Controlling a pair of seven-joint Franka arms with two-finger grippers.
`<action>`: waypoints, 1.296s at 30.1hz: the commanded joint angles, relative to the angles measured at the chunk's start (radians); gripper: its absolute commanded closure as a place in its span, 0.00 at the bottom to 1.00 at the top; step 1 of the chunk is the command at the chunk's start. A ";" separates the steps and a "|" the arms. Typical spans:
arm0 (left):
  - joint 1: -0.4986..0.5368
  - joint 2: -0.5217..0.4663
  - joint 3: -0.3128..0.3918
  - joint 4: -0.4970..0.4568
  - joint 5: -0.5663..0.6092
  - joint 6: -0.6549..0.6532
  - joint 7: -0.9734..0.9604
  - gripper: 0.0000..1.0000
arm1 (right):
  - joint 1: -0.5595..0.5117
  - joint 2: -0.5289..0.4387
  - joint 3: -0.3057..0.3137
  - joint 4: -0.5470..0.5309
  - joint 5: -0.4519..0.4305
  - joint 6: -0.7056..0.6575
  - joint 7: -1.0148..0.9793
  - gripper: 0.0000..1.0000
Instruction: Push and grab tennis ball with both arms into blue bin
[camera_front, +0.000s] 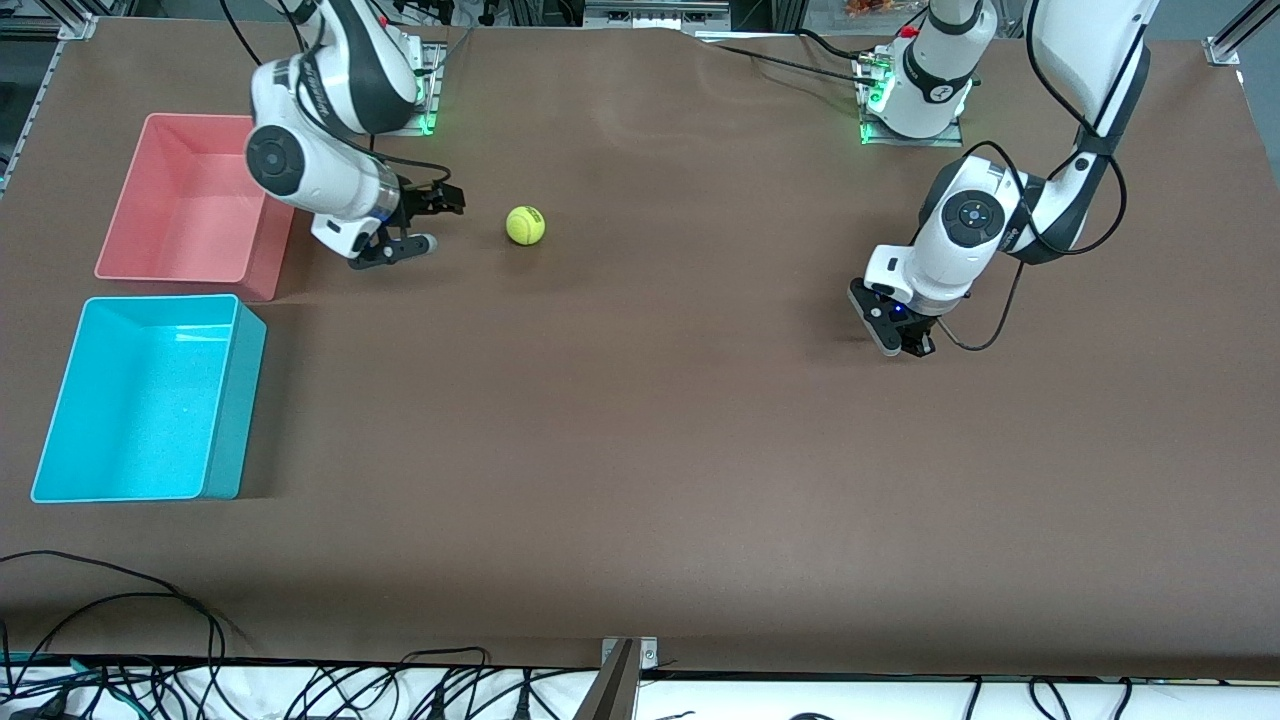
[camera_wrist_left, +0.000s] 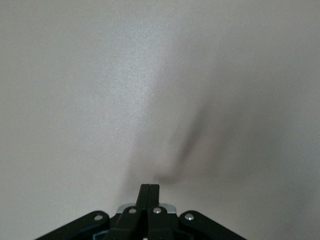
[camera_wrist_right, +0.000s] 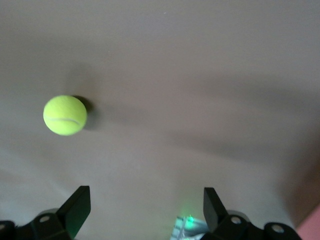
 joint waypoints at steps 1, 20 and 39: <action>0.008 -0.034 -0.003 0.005 -0.010 -0.019 0.030 1.00 | 0.000 0.053 0.053 -0.029 0.031 0.111 0.007 0.00; 0.035 -0.224 -0.003 0.002 -0.010 -0.203 0.055 0.01 | 0.017 0.203 0.205 -0.047 0.095 0.288 0.134 0.00; 0.061 -0.434 -0.003 0.004 -0.014 -0.362 0.052 0.00 | 0.039 0.285 0.232 -0.041 0.100 0.418 0.176 0.00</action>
